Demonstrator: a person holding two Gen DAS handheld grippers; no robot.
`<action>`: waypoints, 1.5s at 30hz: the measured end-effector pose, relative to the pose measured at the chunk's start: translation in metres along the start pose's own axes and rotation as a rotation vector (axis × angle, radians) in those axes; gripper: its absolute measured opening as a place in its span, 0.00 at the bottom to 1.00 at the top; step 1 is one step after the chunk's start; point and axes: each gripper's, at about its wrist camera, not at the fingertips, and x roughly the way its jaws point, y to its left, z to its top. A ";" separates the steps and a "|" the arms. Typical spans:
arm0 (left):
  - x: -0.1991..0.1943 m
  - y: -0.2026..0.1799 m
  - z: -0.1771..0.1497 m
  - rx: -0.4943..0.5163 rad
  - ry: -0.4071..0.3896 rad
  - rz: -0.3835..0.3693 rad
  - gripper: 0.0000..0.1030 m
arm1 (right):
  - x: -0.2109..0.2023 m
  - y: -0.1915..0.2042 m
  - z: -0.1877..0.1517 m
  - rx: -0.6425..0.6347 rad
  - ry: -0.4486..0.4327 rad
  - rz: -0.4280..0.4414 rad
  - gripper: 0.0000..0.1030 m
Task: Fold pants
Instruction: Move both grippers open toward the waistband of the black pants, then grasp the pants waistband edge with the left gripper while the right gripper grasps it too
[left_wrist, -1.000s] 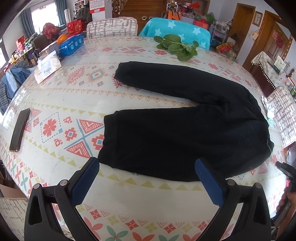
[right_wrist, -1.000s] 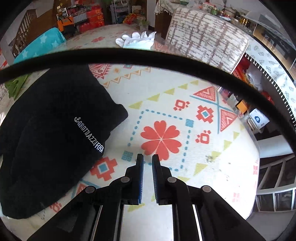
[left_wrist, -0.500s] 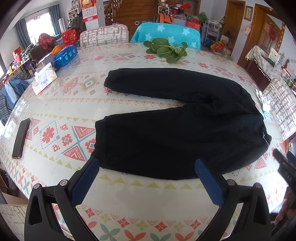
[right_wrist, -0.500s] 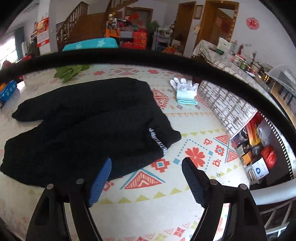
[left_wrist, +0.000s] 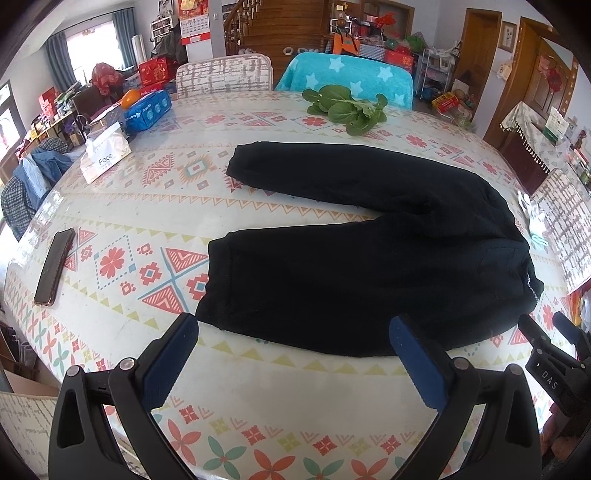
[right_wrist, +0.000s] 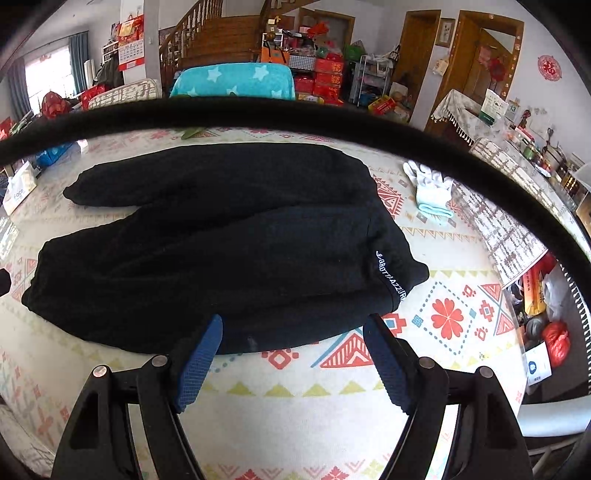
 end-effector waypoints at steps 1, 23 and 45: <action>-0.001 -0.001 -0.001 -0.002 0.000 0.002 1.00 | 0.000 -0.001 0.000 0.004 0.001 0.002 0.80; 0.009 0.036 0.077 -0.039 -0.063 0.108 1.00 | 0.031 -0.105 0.054 0.048 0.067 0.030 0.80; 0.214 0.090 0.239 -0.118 0.095 -0.047 1.00 | 0.212 -0.104 0.248 0.129 0.239 0.106 0.80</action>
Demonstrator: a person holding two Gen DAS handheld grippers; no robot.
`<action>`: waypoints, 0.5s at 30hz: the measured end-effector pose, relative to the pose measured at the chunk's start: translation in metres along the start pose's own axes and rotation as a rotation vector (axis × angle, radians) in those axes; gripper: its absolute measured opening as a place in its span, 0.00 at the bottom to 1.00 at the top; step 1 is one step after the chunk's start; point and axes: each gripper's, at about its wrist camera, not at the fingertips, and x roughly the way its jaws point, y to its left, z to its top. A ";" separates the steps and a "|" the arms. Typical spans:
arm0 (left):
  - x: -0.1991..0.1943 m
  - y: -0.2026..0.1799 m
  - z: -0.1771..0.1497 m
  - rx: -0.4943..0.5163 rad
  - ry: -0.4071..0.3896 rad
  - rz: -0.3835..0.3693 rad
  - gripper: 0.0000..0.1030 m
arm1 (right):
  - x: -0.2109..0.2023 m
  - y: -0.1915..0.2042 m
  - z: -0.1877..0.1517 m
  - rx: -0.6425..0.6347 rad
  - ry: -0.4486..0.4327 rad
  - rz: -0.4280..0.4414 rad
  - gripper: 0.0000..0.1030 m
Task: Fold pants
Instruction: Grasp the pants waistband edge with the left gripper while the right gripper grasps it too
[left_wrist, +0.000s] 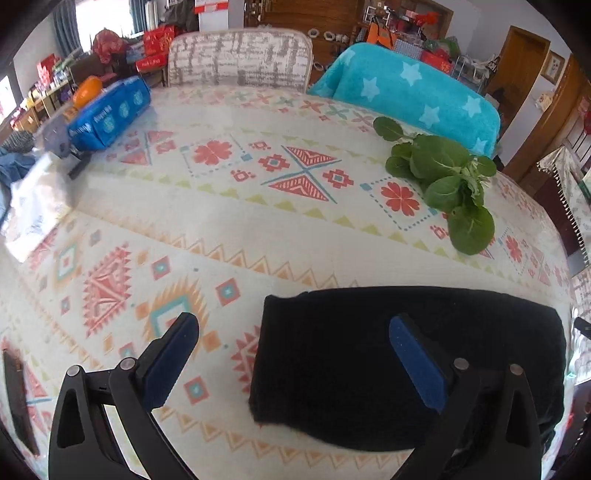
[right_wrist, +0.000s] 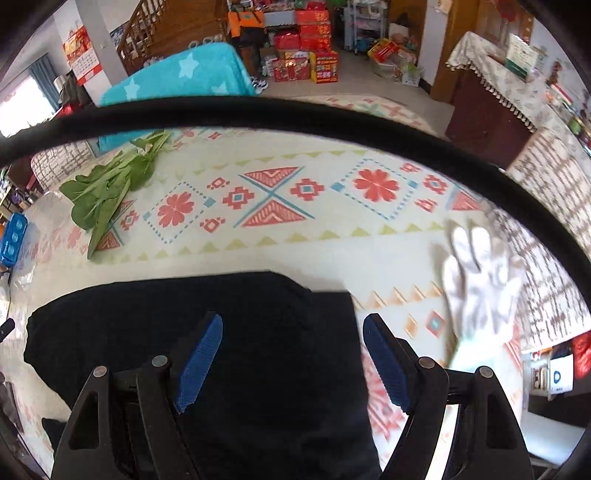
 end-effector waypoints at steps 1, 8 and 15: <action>0.007 0.002 0.002 -0.005 0.007 -0.014 1.00 | 0.009 0.003 0.005 -0.015 0.016 -0.002 0.80; 0.037 -0.002 0.003 0.033 0.036 -0.043 0.97 | 0.044 0.022 0.019 -0.115 0.067 -0.022 0.80; 0.056 0.001 0.001 0.012 0.077 -0.085 0.88 | 0.066 0.030 0.023 -0.144 0.096 -0.007 0.80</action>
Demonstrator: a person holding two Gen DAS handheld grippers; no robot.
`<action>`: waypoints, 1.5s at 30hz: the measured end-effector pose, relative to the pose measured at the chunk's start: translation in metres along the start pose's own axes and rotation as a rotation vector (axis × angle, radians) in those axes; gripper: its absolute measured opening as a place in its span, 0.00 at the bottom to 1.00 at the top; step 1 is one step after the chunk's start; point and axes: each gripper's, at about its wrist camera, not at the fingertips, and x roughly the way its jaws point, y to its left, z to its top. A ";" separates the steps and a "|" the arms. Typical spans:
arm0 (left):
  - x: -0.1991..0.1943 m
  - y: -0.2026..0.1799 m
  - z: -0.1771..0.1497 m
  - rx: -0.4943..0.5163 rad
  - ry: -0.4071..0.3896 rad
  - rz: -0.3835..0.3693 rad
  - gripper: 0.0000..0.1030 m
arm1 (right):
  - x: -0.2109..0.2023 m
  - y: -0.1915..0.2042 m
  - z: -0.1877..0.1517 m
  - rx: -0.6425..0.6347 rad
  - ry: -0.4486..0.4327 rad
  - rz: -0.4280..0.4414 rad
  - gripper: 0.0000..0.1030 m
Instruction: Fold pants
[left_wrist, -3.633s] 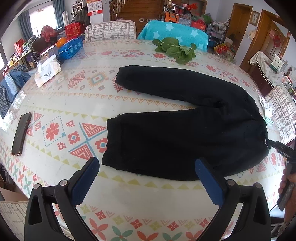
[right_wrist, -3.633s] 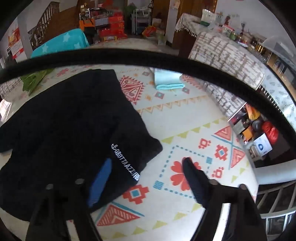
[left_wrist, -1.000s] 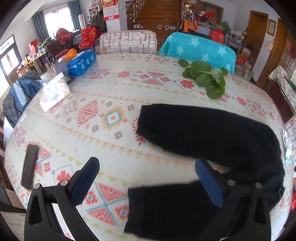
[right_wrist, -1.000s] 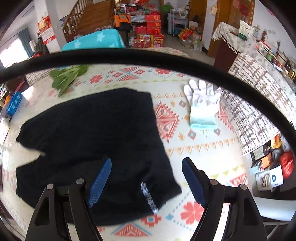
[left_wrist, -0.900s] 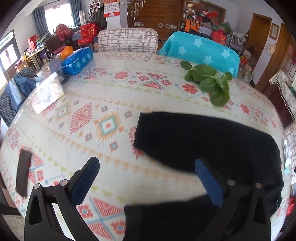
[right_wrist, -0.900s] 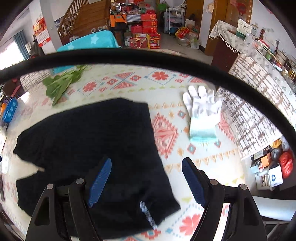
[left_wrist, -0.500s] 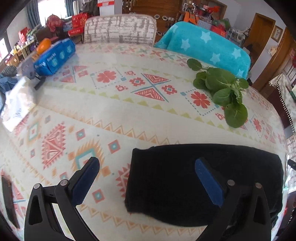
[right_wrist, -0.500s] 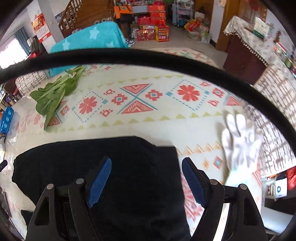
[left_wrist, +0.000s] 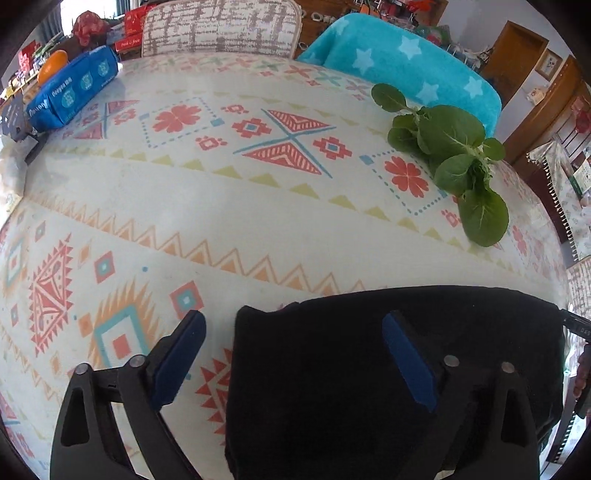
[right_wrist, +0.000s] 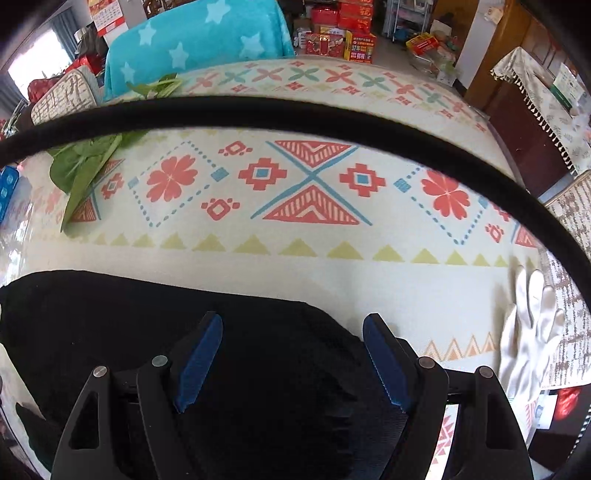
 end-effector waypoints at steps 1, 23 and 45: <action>0.002 -0.001 0.000 0.005 0.004 0.000 0.85 | 0.002 0.002 0.000 -0.011 0.000 -0.008 0.80; -0.033 -0.029 -0.005 0.148 -0.106 0.003 0.13 | -0.027 0.012 -0.014 -0.009 -0.078 -0.023 0.09; -0.211 -0.039 -0.190 0.178 -0.396 0.065 0.15 | -0.165 -0.023 -0.215 0.031 -0.236 0.090 0.08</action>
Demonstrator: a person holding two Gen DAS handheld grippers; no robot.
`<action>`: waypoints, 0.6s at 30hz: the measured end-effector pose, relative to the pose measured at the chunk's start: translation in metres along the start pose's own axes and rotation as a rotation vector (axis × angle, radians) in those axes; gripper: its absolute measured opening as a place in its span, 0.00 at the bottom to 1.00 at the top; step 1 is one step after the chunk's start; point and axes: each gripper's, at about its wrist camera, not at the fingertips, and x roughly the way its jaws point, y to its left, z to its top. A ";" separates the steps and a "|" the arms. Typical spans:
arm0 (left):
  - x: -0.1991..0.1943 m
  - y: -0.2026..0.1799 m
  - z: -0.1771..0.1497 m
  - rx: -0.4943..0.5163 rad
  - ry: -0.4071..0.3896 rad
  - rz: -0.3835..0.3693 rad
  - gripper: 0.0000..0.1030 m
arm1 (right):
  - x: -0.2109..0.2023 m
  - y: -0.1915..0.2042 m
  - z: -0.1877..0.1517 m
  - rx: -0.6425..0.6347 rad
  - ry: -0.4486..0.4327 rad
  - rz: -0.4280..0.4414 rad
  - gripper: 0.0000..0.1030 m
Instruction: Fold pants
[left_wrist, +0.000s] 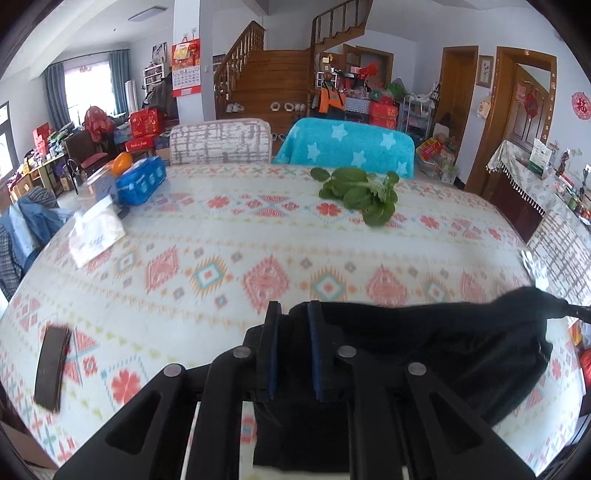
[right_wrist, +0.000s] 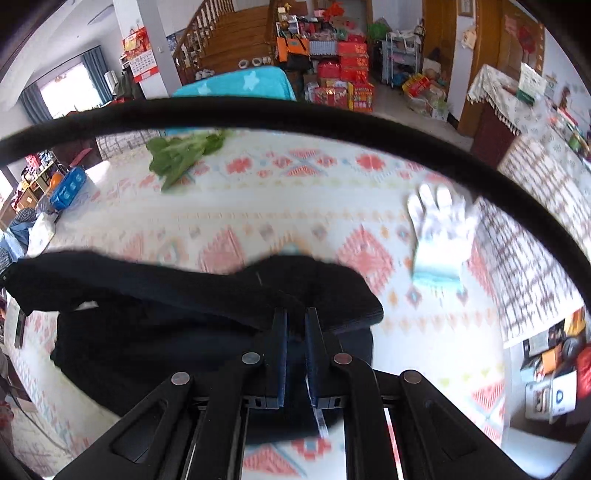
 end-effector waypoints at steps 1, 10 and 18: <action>0.000 0.001 -0.014 0.008 0.004 0.005 0.20 | 0.001 -0.005 -0.014 0.003 0.016 -0.006 0.07; -0.010 0.042 -0.097 -0.094 0.123 0.163 0.25 | 0.012 -0.055 -0.094 0.082 0.130 -0.146 0.08; -0.038 0.067 -0.094 -0.231 0.092 0.200 0.41 | -0.006 -0.042 -0.078 0.063 0.073 -0.126 0.11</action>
